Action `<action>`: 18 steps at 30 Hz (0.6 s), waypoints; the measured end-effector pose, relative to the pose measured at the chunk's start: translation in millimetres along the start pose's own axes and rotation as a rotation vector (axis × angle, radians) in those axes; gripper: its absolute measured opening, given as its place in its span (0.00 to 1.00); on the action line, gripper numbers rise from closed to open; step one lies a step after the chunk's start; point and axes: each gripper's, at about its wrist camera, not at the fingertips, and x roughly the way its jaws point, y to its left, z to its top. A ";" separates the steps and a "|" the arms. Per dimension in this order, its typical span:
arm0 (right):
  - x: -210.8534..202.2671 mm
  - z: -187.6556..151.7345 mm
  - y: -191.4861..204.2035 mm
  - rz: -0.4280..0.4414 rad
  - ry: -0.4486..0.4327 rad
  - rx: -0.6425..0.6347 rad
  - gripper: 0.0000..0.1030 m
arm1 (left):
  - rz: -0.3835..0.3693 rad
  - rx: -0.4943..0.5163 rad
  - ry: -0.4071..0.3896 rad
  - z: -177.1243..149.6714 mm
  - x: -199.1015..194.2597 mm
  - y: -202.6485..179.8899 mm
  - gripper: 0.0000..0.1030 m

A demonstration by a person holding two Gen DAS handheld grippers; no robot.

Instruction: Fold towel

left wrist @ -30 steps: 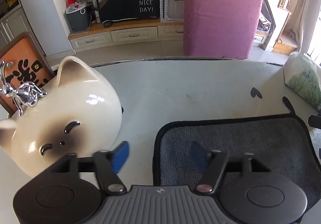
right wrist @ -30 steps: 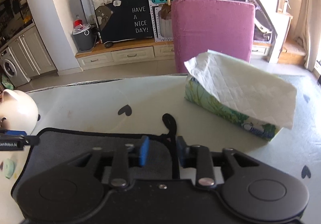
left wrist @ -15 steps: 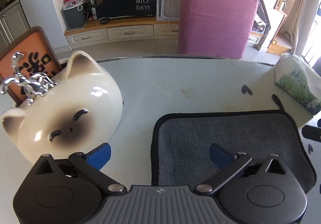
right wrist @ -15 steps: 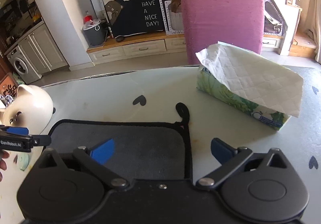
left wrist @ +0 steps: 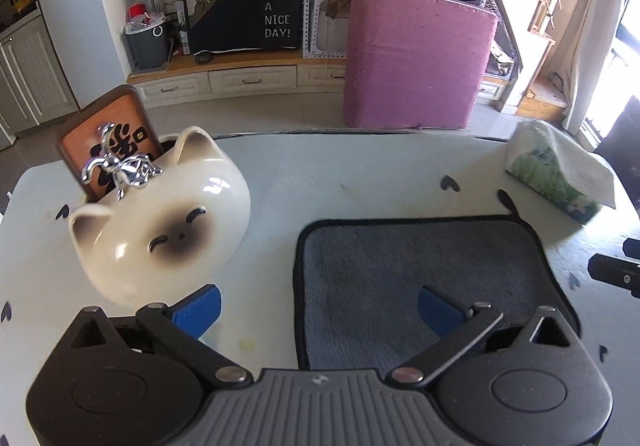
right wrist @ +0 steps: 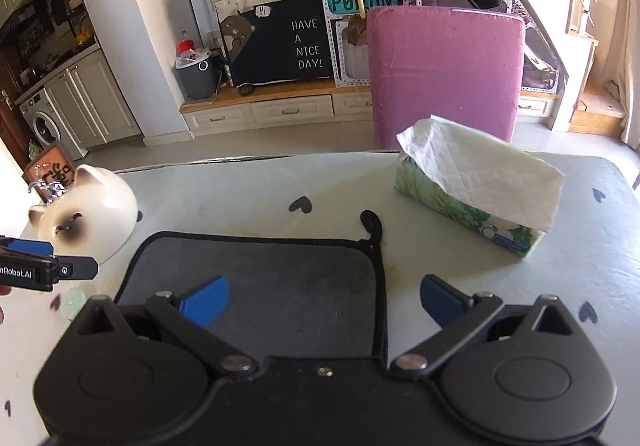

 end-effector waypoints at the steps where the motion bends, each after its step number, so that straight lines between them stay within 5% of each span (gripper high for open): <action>1: -5.8 -1.0 1.1 -0.007 -0.002 0.002 1.00 | -0.008 0.001 0.001 -2.5 -5.6 -1.7 1.00; 18: -118.0 -47.1 18.0 0.035 -0.061 -0.048 0.99 | -0.049 0.047 -0.045 -64.3 -101.3 -19.8 1.00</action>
